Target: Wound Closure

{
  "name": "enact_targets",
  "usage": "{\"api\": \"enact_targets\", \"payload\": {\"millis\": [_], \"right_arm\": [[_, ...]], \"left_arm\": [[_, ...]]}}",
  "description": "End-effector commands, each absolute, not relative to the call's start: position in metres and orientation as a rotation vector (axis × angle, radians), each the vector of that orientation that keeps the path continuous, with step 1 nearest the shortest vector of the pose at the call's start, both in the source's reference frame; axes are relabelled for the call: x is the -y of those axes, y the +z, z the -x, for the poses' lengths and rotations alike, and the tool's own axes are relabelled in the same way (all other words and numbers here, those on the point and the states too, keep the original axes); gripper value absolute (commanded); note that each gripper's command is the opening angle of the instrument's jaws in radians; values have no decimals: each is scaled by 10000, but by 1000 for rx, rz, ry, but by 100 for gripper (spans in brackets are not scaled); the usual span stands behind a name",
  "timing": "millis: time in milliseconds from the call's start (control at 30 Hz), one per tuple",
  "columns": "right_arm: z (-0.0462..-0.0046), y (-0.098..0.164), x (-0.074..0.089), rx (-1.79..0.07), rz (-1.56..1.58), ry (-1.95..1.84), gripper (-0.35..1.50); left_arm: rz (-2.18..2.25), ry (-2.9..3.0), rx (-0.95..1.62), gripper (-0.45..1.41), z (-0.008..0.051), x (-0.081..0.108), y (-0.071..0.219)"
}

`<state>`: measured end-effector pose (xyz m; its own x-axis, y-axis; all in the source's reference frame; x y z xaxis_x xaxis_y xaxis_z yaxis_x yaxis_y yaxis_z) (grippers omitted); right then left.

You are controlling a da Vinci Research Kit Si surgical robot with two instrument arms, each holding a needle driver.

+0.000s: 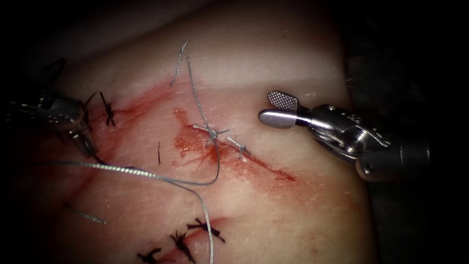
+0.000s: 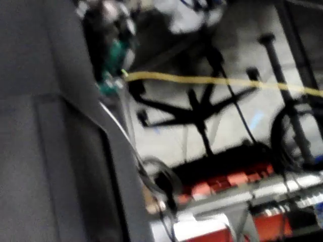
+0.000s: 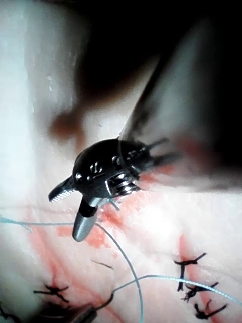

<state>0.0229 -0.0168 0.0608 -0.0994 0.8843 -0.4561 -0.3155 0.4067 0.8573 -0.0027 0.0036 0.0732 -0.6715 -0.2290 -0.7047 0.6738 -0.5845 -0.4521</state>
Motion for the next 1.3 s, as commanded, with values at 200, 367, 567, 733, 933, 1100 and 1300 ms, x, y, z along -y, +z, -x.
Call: {"api": "enact_targets", "payload": {"millis": [200, 367, 567, 733, 933, 1100, 1300], "right_arm": [[-237, 599, 160, -1292, -589, 1127, 142], [-238, 588, 151, -1289, -582, 1153, 142], [-238, 580, 145, -1284, -577, 1173, 140], [-238, 577, 143, -1283, -573, 1181, 140], [-239, 573, 142, -1282, -570, 1190, 140], [-240, 570, 140, -1281, -571, 1194, 140], [-242, 564, 137, -1279, -568, 1207, 138]], "left_arm": [[-865, -2350, -904, -45, 53, -55, 714], [-818, -2471, -780, -45, 67, -75, 694], [-650, -2716, -530, -45, 66, -101, 676], [-309, -3402, -355, -45, 53, -117, 662], [-33, -3500, -115, -45, 48, -148, 646], [-16, -3787, -36, -45, 34, -161, 649], [169, -3710, 16, -45, 50, -154, 662]]}}
